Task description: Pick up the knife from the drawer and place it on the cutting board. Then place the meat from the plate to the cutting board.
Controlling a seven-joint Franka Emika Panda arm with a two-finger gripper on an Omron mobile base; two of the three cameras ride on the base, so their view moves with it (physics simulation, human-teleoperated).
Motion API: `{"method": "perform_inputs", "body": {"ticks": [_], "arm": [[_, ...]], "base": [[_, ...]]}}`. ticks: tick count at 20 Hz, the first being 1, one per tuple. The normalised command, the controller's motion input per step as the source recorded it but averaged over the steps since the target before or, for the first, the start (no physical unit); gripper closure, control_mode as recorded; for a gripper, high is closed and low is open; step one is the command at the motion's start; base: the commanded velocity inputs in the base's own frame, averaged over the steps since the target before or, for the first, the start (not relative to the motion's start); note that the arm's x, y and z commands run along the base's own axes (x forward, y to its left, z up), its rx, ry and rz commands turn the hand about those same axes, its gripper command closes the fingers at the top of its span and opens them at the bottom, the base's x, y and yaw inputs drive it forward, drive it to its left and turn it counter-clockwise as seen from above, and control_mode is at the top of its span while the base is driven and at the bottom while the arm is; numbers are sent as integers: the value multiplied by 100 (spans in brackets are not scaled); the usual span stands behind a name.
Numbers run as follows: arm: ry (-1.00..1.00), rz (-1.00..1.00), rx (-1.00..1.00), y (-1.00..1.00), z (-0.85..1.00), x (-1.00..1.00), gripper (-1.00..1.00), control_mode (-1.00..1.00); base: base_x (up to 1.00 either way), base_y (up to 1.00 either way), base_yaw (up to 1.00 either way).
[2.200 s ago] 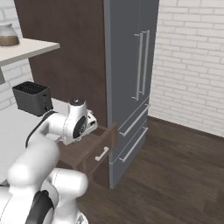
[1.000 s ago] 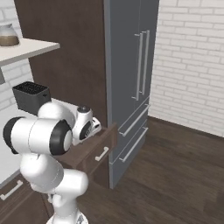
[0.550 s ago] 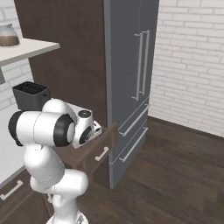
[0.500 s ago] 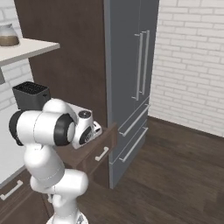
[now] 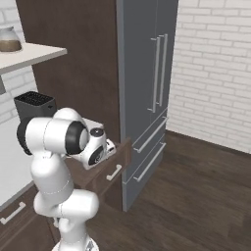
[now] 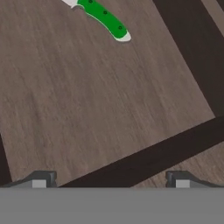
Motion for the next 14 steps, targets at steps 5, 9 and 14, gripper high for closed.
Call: {"method": "perform_inputs", "body": {"ticks": [5, 9, 14], "arm": [[0, 0, 0, -22, -24, 0, -100, -100], [0, 0, 0, -36, -30, 0, -100, -100], [0, 0, 0, -50, -41, 0, -100, -100]], "base": [[0, 0, 0], [0, 0, 0], [0, 0, 0]]}}
